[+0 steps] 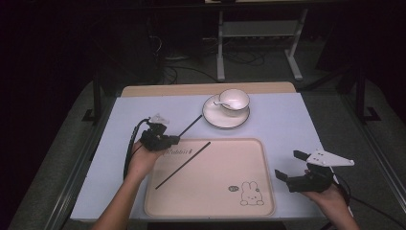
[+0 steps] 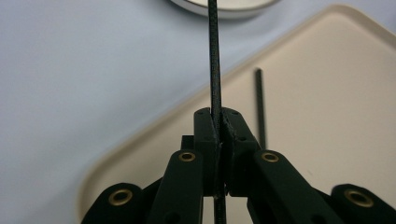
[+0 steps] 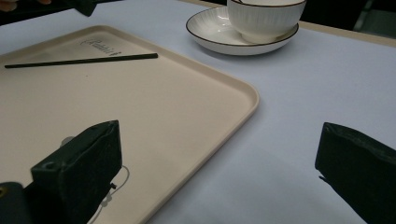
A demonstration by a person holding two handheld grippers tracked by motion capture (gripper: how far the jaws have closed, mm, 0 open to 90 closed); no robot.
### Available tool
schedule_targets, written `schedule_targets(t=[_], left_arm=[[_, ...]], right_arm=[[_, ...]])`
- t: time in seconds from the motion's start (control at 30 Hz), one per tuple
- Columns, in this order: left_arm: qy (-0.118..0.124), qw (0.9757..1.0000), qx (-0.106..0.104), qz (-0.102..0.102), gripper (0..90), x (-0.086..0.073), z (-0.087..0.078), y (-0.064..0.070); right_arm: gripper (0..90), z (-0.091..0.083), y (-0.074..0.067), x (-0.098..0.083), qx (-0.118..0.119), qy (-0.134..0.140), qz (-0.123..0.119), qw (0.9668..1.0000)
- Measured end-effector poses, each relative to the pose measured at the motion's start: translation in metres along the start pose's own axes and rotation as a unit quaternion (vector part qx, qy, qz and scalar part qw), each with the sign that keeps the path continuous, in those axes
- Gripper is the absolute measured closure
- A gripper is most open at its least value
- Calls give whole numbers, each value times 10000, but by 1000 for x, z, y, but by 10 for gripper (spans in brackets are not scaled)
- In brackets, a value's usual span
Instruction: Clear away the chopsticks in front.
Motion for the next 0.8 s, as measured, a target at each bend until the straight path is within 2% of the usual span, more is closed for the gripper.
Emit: schedule_targets(t=[0.1,0.23,0.27,0.3,0.37,0.43,0.5,0.57,0.8], left_arm=[[-75,9999,-3,73,852,-16,-2,9],[-174,9997,-133,89,852,-39,-2,23],[-174,9997,-133,89,852,-39,-2,23],[-305,9993,-175,140,852,-51,0,32],[-425,9987,-140,228,852,-59,4,36],[-506,9983,-151,238,851,-63,8,38],[-606,9976,-30,332,851,-65,15,38],[-654,9972,-22,358,851,-65,19,37],[-622,9975,-48,334,834,-66,20,37]], right_arm=[[0,0,0,0,-2,-6,-7,10000],[0,-1,-1,0,-1,-11,-19,10000],[0,-1,-1,0,-1,-11,-19,10000],[0,-1,-1,0,1,-13,-23,10000],[0,0,-1,0,10,-15,-32,10000],[0,0,-2,1,20,-9,-47,10000],[0,0,-1,2,18,6,-60,10000],[0,0,-1,2,19,0,-58,10000],[0,0,-1,2,20,4,-55,10000]])
Point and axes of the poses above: each handheld gripper's, and its own axes: z roughly forward along the jaws, x roughly out of its top, y roughly to its right, the point moved 6 cm from there along z, roughly forward along the jaws, and after that the axes turned 13 degrees about -z, right-handed, at the moved point
